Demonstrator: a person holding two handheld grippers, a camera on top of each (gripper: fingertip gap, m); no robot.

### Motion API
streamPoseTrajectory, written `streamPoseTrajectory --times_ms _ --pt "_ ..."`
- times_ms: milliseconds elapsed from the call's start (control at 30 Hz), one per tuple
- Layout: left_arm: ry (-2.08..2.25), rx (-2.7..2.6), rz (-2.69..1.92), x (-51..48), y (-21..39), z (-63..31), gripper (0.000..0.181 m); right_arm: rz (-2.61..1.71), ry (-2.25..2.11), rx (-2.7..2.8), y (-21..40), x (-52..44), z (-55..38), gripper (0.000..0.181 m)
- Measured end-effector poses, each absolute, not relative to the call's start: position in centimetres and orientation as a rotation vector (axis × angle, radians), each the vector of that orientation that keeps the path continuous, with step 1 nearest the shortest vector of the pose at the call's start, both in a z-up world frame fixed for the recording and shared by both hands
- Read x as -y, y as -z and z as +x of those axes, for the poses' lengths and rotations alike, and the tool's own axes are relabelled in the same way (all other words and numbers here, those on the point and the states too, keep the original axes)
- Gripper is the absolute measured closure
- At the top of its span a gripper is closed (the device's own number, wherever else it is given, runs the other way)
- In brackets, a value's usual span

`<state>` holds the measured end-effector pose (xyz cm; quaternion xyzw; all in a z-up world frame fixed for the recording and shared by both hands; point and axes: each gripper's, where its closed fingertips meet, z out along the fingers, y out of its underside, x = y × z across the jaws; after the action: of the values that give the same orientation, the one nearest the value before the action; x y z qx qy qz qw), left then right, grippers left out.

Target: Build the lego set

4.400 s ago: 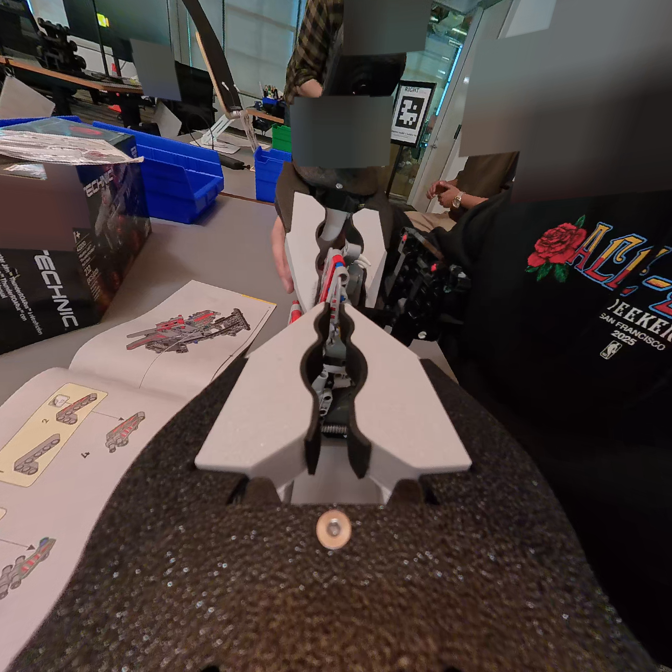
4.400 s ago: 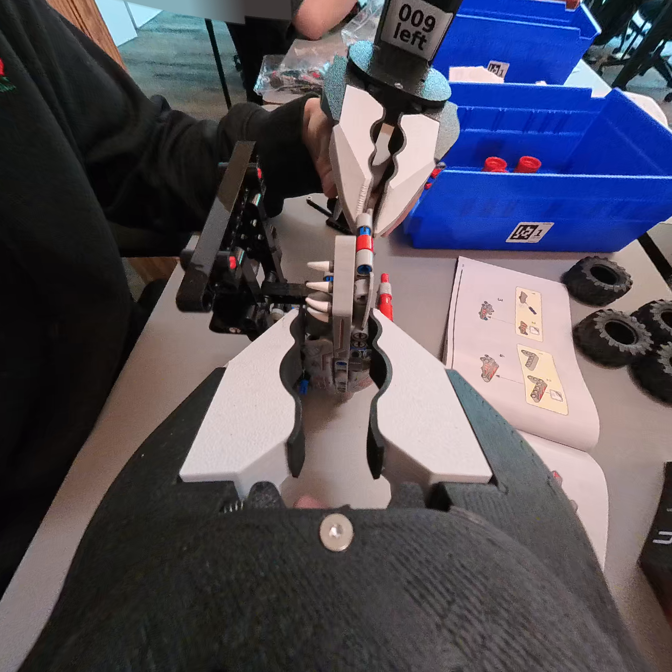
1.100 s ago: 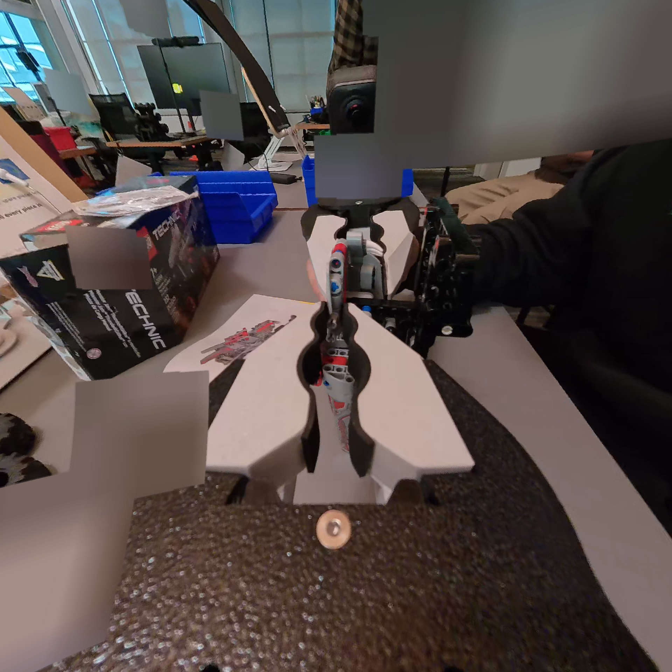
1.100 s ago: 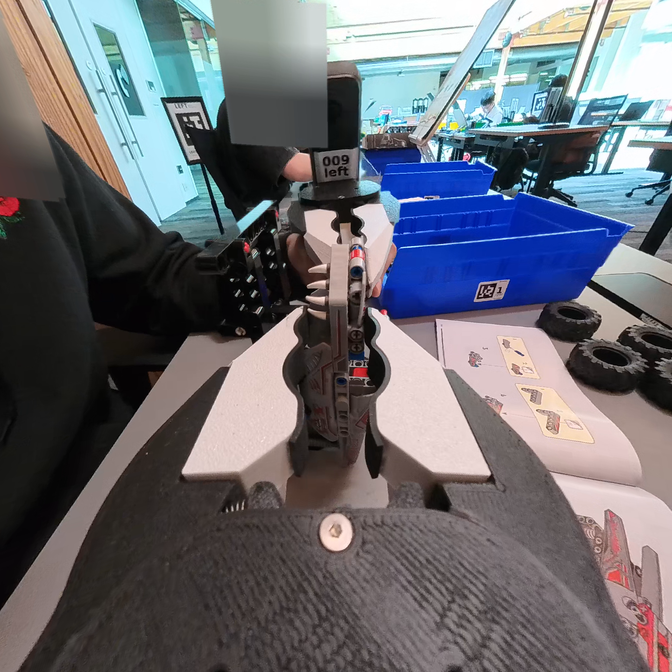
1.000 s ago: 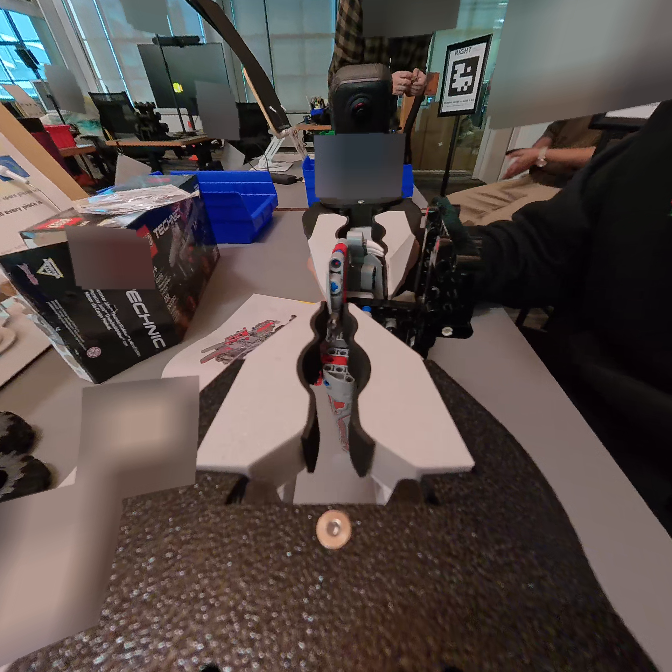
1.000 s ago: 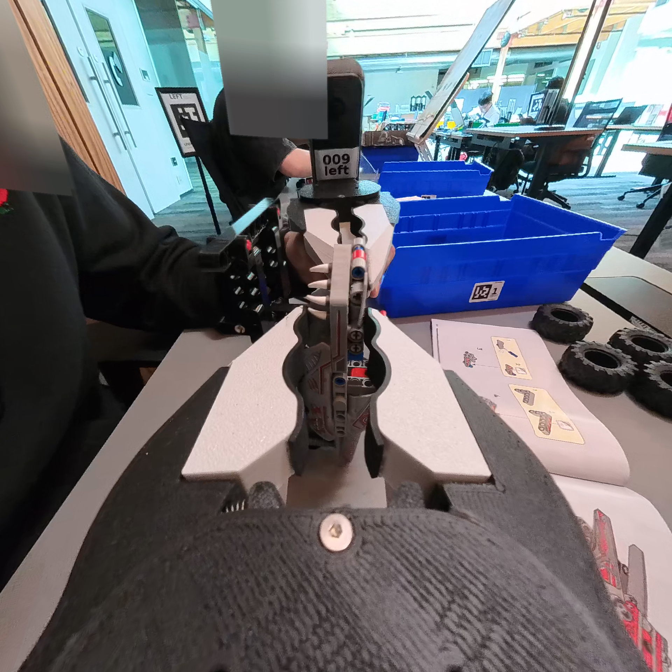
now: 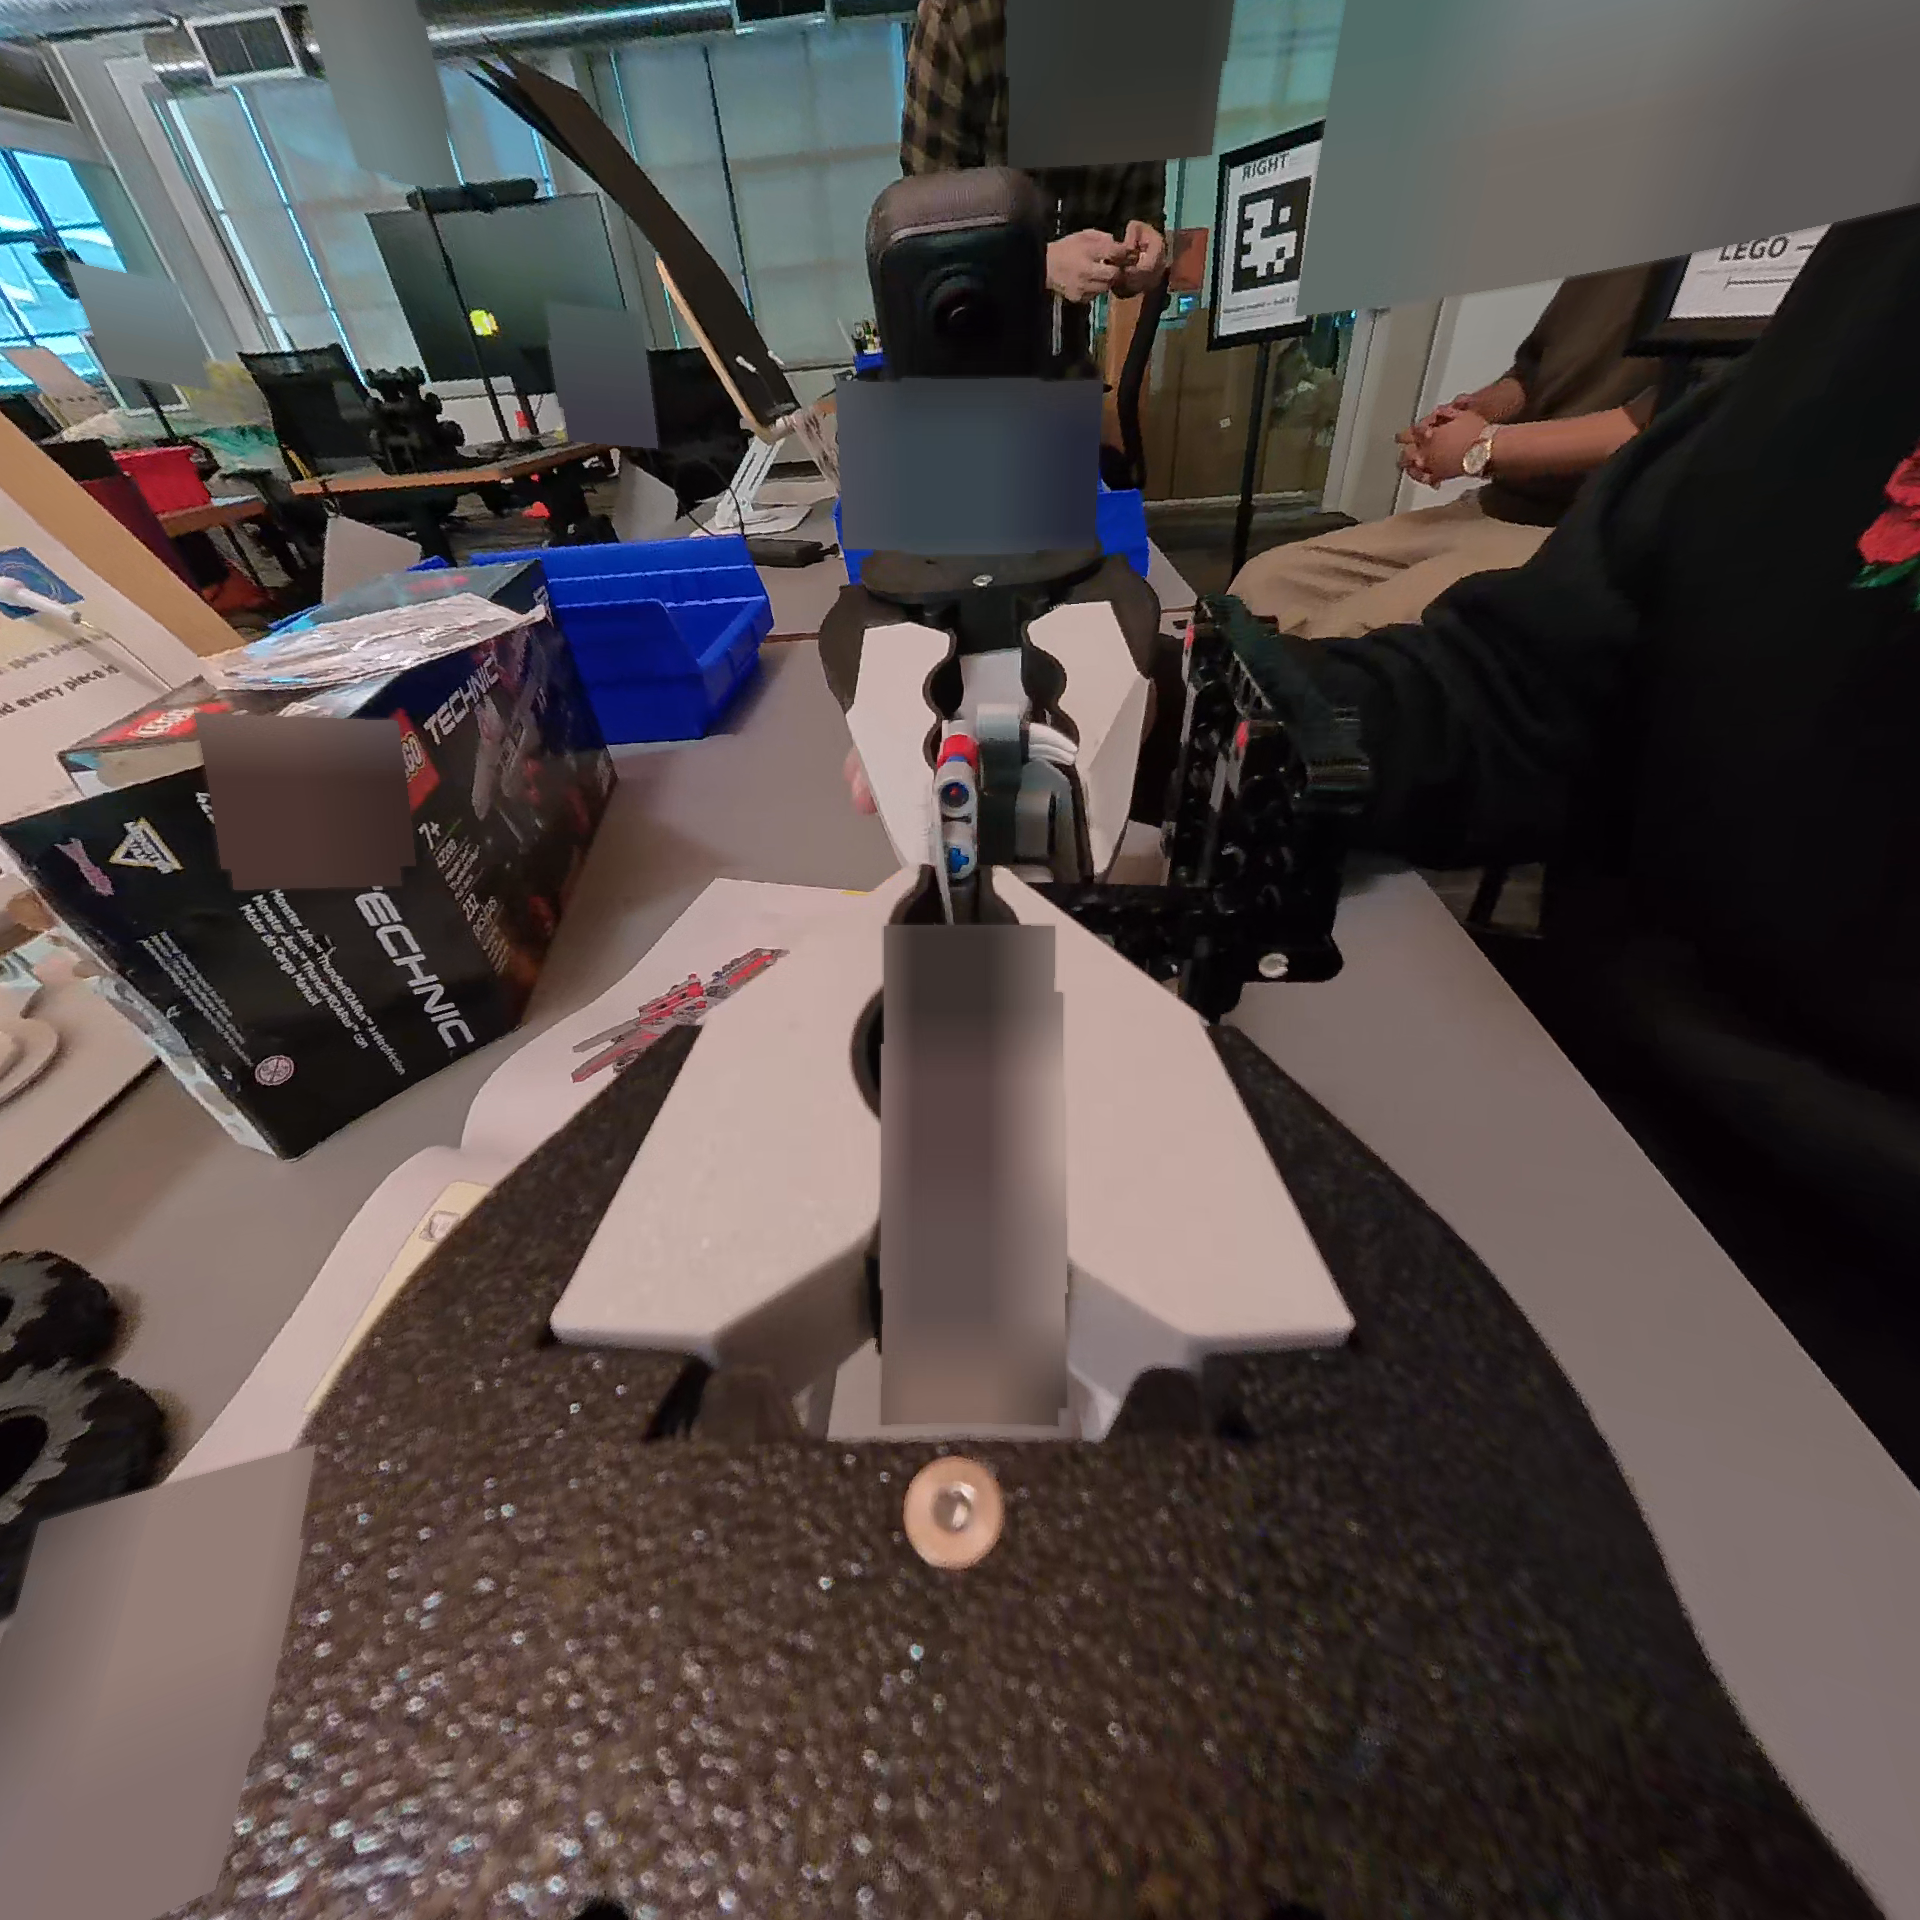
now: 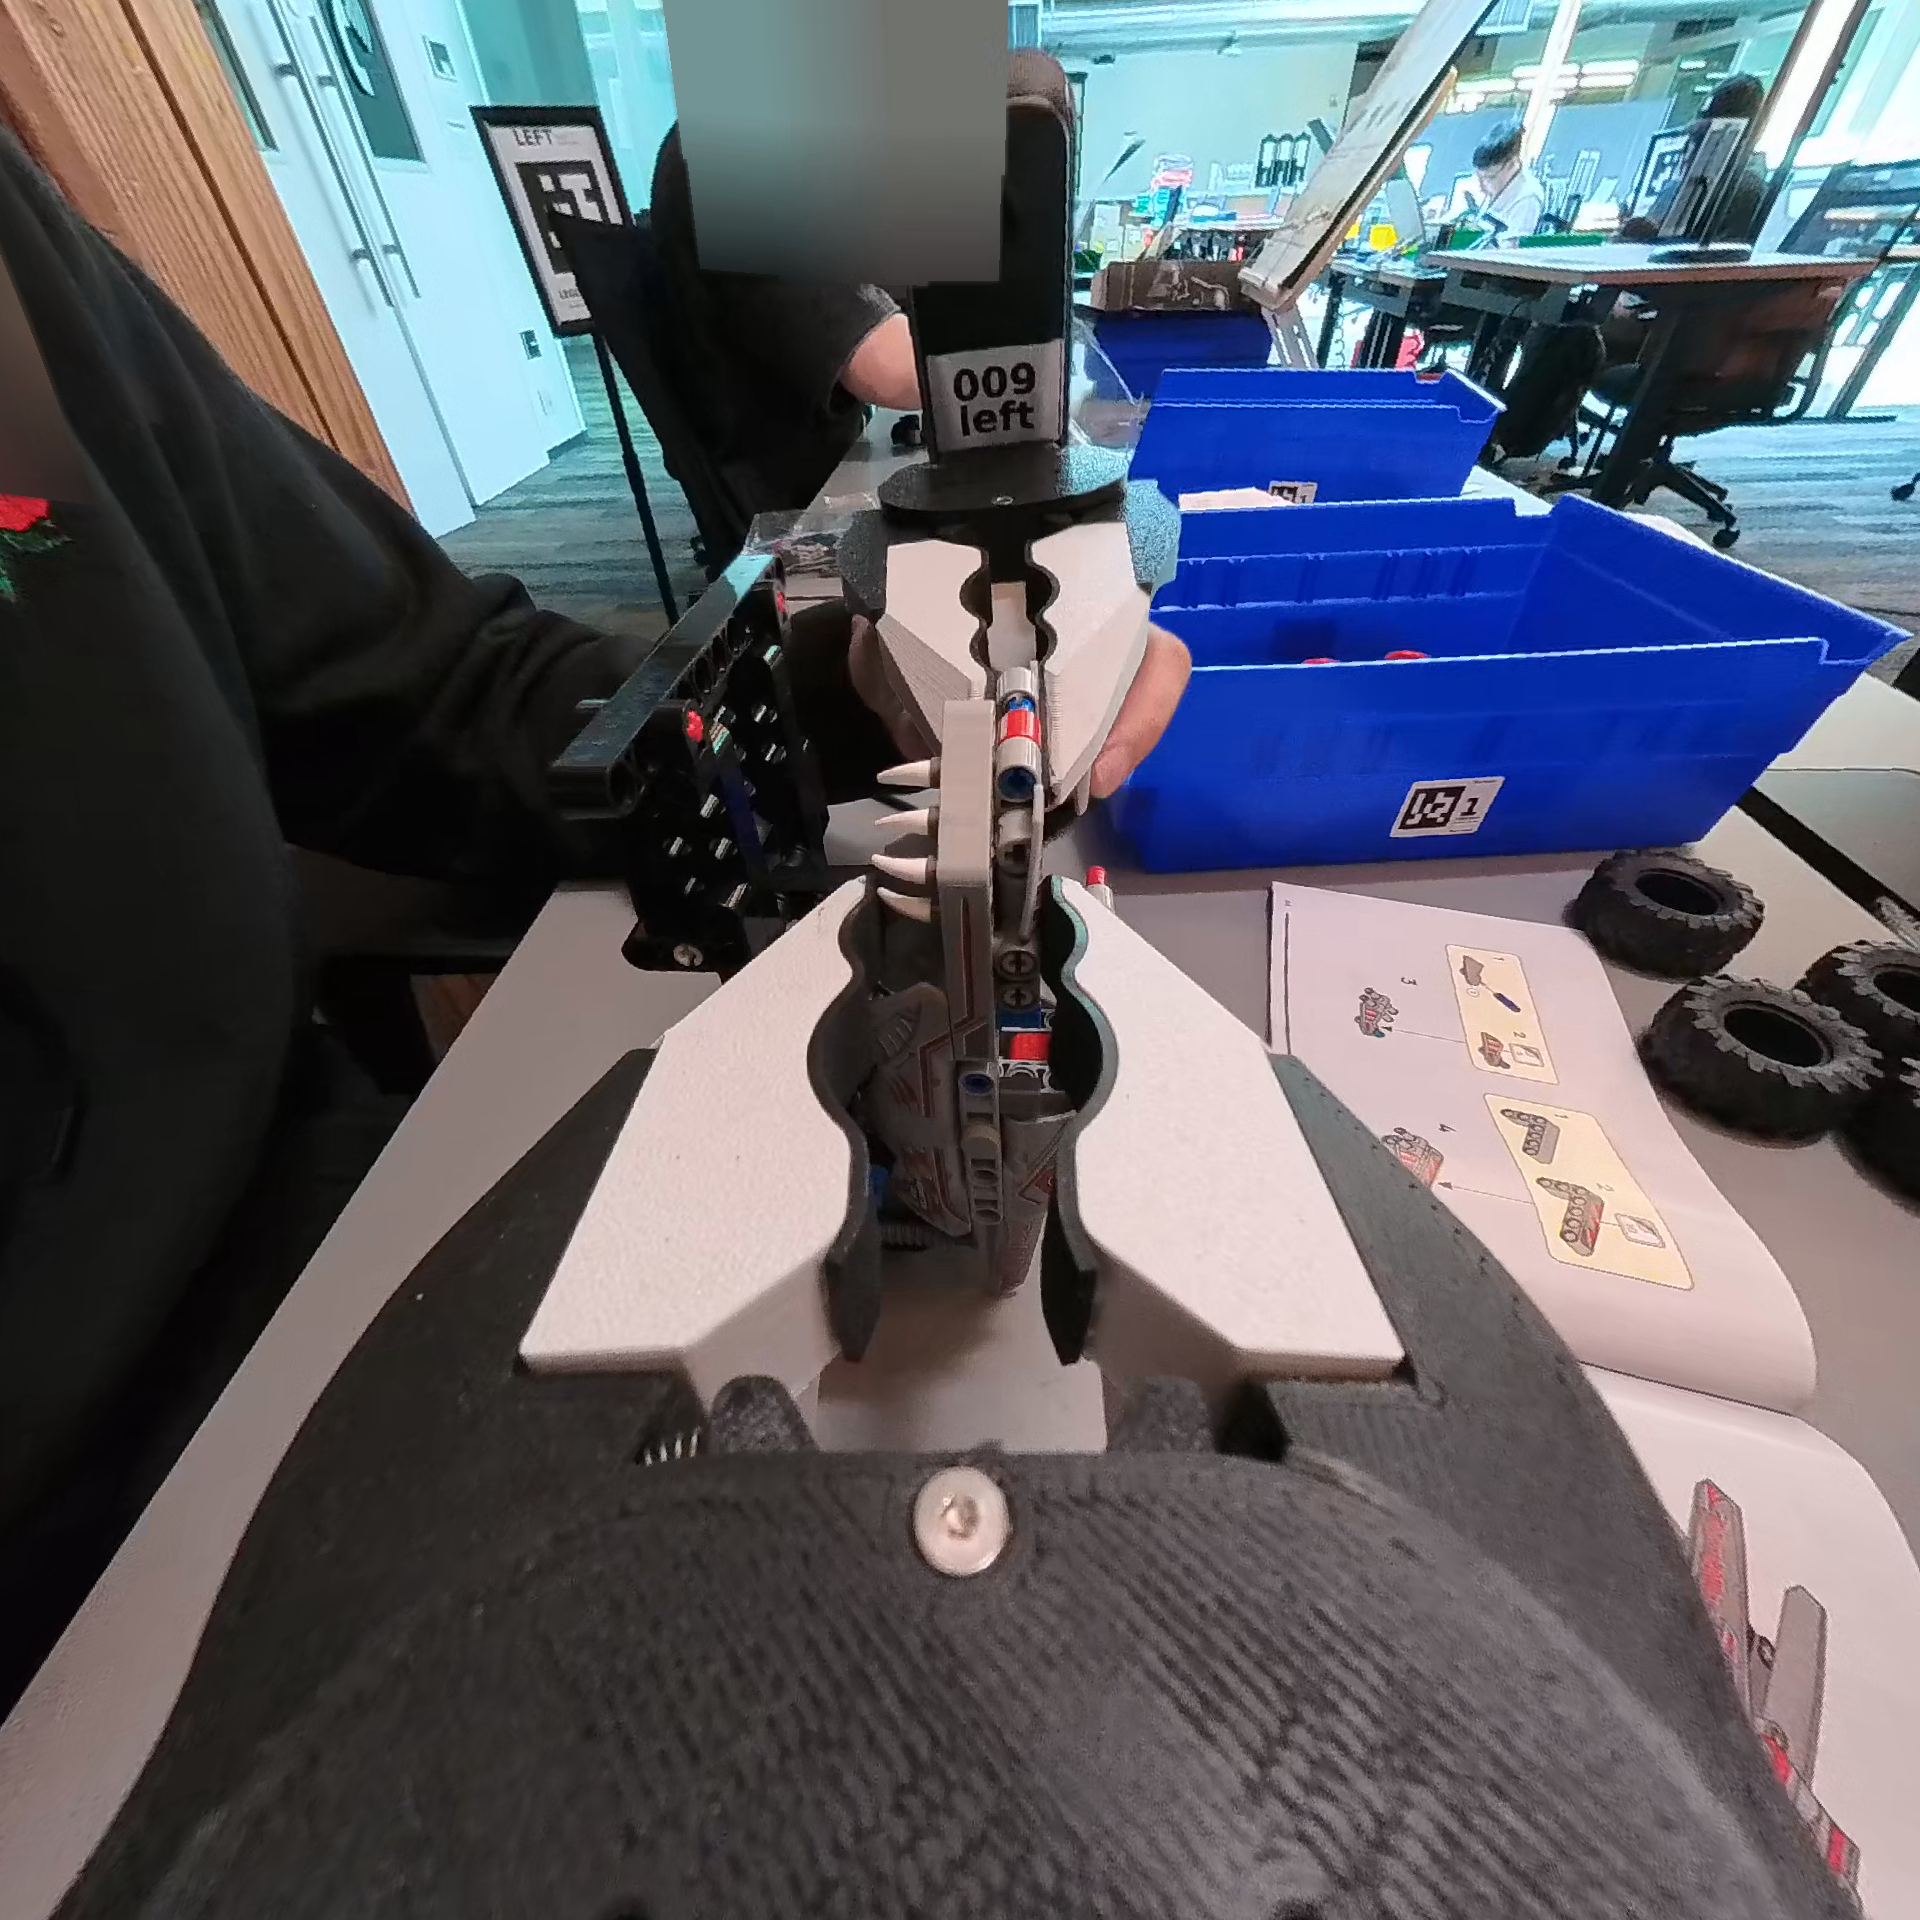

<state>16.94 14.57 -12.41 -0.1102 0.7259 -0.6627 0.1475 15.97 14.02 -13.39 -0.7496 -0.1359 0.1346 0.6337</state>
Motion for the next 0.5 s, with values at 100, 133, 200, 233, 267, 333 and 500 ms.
streamPoseTrajectory --times_ms 100,133,200,233,267,333,500 --pt "1.869 -2.081 -0.303 -14.61 12.39 17.11 0.177 -1.722 -0.288 0.310 13.41 -14.07 16.11 0.153" --pt "1.843 -2.082 -0.302 -14.61 12.39 17.21 0.177 -1.733 -0.258 0.322 13.41 -14.08 16.18 0.153" --pt "1.748 -2.088 -0.282 -14.64 12.38 17.32 0.176 -1.753 -0.243 0.324 13.40 -14.13 16.19 0.153" --pt "1.707 -2.092 -0.281 -14.68 12.33 17.37 0.176 -1.754 -0.241 0.327 13.36 -14.14 16.17 0.153" --pt "1.701 -2.106 -0.284 -14.61 12.26 17.24 0.176 -1.753 -0.252 0.339 13.32 -14.07 15.99 0.153" --pt "1.720 -2.137 -0.321 -14.57 12.32 17.18 0.176 -1.773 -0.240 0.350 13.36 -14.11 15.99 0.153" --pt "1.773 -2.153 -0.346 -14.57 12.33 17.06 0.177 -1.768 -0.219 0.386 13.34 -14.10 15.90 0.153"
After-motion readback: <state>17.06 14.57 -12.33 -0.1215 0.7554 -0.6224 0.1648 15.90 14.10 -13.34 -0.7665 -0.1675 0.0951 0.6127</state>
